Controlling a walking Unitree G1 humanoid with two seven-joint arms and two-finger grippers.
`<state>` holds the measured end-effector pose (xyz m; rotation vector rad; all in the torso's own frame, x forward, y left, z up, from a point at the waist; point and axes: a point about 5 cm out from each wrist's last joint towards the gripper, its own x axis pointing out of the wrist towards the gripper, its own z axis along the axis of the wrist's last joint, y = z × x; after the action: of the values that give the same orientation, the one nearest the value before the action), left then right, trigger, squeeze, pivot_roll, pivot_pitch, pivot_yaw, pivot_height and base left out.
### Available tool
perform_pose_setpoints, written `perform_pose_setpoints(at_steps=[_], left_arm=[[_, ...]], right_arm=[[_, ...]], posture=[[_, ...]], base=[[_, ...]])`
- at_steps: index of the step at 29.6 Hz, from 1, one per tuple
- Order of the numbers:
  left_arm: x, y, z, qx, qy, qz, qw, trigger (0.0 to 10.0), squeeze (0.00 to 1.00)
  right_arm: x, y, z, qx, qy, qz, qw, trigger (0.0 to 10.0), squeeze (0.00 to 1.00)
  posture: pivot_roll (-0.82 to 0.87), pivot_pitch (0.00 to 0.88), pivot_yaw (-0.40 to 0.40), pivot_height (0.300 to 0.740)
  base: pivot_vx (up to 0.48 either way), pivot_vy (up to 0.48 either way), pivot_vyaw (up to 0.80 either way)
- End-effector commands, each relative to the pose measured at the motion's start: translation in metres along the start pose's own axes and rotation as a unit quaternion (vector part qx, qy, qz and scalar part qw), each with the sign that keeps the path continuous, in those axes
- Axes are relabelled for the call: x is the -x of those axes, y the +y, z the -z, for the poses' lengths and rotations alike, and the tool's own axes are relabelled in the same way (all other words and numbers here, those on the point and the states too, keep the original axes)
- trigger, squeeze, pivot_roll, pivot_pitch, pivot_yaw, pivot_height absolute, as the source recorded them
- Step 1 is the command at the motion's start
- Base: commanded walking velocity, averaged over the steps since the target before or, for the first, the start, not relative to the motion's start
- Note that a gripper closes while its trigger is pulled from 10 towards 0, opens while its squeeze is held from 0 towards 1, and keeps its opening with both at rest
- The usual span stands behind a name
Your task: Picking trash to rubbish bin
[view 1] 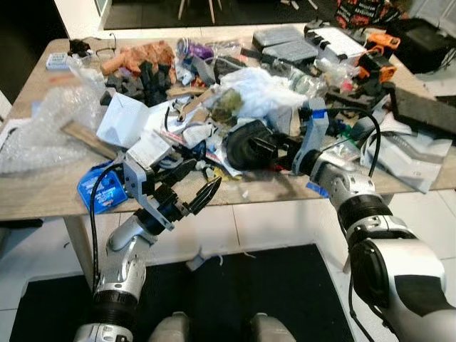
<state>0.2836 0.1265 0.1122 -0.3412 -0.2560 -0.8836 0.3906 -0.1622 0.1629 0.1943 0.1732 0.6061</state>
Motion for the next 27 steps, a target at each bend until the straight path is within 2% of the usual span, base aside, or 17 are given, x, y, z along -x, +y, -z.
perform_pose_setpoints(at_steps=[1,6,7,8,24,27], left_arm=[[0.0004,-0.0049,0.0018,0.007,0.001,0.001,1.0,10.0,0.0],[0.0008,-0.0086,0.0016,0.01,0.003,0.0,1.0,10.0,0.0],[0.0006,-0.0094,0.0019,0.01,0.003,0.0,1.0,10.0,0.0],[0.0004,-0.01,0.002,0.011,0.004,0.0,1.0,10.0,0.0],[-0.0011,-0.0111,0.0019,0.012,0.009,-0.002,1.0,10.0,0.0],[-0.0016,-0.0109,0.0014,0.012,0.009,-0.003,1.0,10.0,0.0]], right_arm=[[-0.0007,0.0007,0.0097,-0.008,0.026,0.001,1.0,10.0,0.0],[-0.0028,0.0035,0.0082,-0.012,0.022,-0.008,1.0,10.0,0.0],[-0.0036,0.0052,0.0073,-0.012,0.018,-0.018,1.0,7.9,0.0],[-0.0041,0.0064,0.0065,-0.012,0.015,-0.023,1.0,0.0,0.0],[-0.0025,0.0011,0.0031,-0.008,0.021,-0.003,1.0,0.0,0.0],[-0.0013,-0.001,0.0004,-0.015,0.01,0.002,1.0,0.0,0.0]], posture=[[0.02,0.178,-0.012,0.74],[0.02,0.175,-0.015,0.74],[0.02,0.171,-0.017,0.74],[0.02,0.169,-0.019,0.74],[0.02,0.149,-0.021,0.74],[0.02,0.153,-0.02,0.74]], base=[[0.0,0.0,0.0],[0.0,0.0,0.0],[0.0,0.0,0.0],[0.0,0.0,0.0],[0.0,0.0,0.0],[0.0,0.0,0.0]])
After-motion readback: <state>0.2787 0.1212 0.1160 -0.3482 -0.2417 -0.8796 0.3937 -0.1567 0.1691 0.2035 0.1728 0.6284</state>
